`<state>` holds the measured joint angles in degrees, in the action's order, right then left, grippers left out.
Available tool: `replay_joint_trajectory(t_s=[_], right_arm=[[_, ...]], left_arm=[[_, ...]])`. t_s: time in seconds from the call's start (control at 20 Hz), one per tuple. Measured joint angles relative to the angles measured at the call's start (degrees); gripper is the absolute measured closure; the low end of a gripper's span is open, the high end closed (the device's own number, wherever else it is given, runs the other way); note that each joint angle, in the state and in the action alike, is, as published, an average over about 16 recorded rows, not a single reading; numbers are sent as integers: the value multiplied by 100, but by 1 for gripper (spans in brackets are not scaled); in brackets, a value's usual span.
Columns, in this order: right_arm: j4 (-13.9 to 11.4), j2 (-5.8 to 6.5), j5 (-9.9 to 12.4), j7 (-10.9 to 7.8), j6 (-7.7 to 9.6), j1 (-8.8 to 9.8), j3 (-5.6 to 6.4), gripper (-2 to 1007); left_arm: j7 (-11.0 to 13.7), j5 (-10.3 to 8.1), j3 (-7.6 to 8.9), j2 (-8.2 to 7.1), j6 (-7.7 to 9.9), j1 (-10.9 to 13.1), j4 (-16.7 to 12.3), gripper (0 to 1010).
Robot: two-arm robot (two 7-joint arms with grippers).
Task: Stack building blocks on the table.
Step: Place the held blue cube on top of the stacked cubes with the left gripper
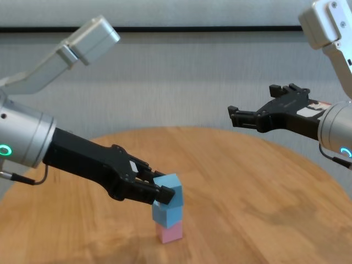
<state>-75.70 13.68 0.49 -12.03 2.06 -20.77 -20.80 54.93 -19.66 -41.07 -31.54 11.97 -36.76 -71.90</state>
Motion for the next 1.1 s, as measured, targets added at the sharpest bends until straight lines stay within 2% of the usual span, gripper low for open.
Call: replay_joint_trajectory(t_s=[0.5,1.1], right_arm=[[0,0,0,0,0,0,0,0],[0,0,0,0,0,0,0,1]], left_arm=[[-138,19,-171,152,-16,-231,369,618],[-173,-38,-344,216,-96,-358,581,618]])
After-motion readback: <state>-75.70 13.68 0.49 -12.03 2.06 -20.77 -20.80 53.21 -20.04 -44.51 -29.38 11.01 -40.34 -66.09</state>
